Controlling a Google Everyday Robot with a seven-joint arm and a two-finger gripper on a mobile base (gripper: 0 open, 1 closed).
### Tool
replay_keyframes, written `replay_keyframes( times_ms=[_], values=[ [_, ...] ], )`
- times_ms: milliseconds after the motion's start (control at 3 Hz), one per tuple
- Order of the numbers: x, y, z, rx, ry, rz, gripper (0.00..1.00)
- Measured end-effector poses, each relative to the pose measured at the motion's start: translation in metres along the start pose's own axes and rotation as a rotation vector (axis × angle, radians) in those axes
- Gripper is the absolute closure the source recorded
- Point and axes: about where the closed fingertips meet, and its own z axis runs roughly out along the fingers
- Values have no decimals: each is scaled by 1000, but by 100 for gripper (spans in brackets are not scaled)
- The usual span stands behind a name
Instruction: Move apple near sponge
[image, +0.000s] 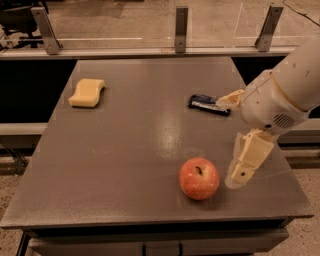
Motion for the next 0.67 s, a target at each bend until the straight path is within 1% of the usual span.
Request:
replay_keyframes(
  times_ms=[333,667],
  values=[
    [-27,17,22,-48,-63,-94,0],
    [-33,38,36,-118,-36,-165,0]
  ],
)
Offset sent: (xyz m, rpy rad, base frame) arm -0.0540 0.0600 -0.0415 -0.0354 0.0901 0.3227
